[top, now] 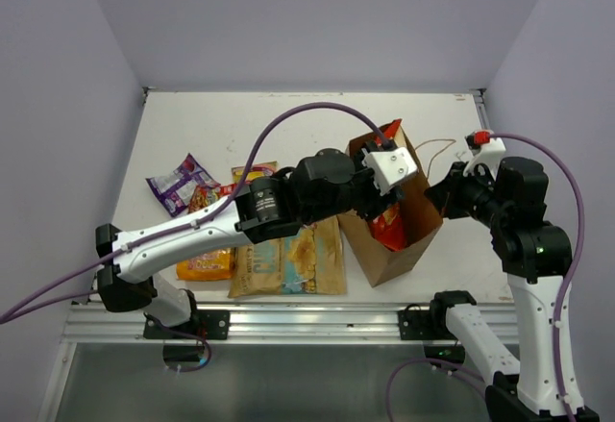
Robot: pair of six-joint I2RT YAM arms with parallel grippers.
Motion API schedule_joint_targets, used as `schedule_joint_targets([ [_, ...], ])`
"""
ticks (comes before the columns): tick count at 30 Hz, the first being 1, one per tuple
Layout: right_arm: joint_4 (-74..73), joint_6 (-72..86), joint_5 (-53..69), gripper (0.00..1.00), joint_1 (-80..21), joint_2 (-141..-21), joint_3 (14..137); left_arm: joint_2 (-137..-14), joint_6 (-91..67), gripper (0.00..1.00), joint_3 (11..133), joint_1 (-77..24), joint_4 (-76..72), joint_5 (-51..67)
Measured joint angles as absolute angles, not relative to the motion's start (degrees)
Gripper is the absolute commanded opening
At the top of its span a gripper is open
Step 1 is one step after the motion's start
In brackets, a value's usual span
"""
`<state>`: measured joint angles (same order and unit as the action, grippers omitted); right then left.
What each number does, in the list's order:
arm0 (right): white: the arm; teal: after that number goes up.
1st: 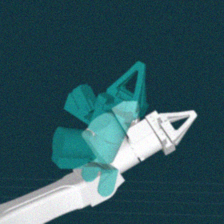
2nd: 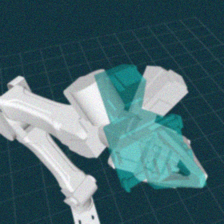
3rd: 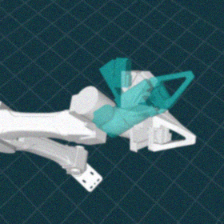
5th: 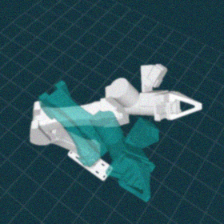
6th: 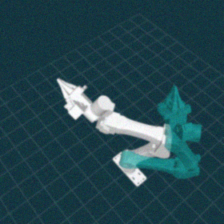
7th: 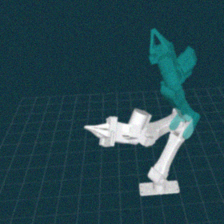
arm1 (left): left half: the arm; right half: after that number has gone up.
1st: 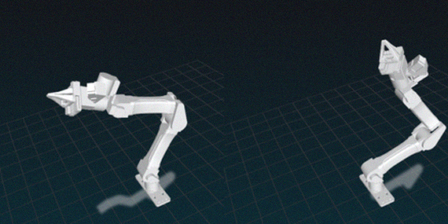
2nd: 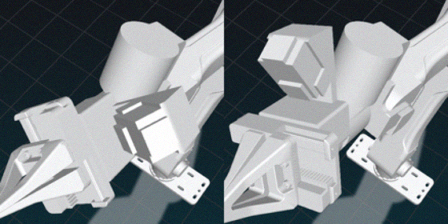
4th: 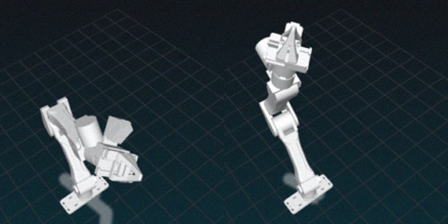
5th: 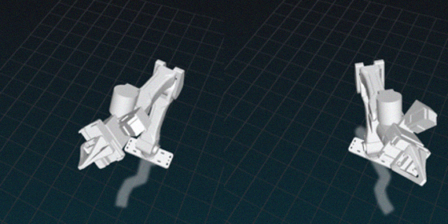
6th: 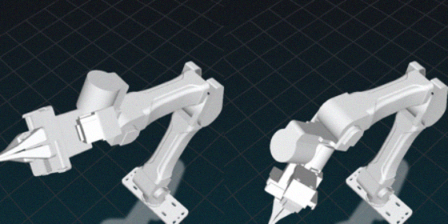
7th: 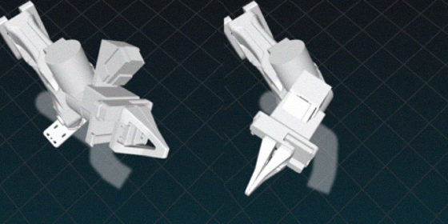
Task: Place the snacks into the paper bag
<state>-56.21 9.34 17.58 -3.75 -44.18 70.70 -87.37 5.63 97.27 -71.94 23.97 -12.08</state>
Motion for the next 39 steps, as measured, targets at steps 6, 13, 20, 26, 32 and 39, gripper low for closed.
schedule_joint_targets([
  [6,-56.18,9.34,17.61,0.0,-3.75,-44.18,70.76,-87.81,5.23,0.67,97.41,-72.18,22.55,-13.17],
  [13,-56.31,9.34,17.65,0.0,-3.75,-44.18,70.85,-77.17,6.02,0.7,86.59,-72.18,7.53,-21.82],
  [20,-56.62,9.34,17.69,0.0,-3.75,-44.18,71.16,-42.81,9.1,0.73,55.53,-72.34,-17.98,-49.01],
  [26,-56.6,9.32,17.74,0.0,-3.75,-44.18,71.16,-31.16,-1.96,0.78,41.1,-72.31,-12.19,-67.31],
  [32,-56.62,9.32,17.74,0.0,-3.75,-44.16,71.16,-44.69,-29.47,0.93,44.4,-72.36,22.2,-68.36],
  [39,-56.8,9.32,18.04,0.0,-3.75,-43.64,71.16,-56.62,-39.0,1.0,39.94,-59.37,32.75,-49.19],
])
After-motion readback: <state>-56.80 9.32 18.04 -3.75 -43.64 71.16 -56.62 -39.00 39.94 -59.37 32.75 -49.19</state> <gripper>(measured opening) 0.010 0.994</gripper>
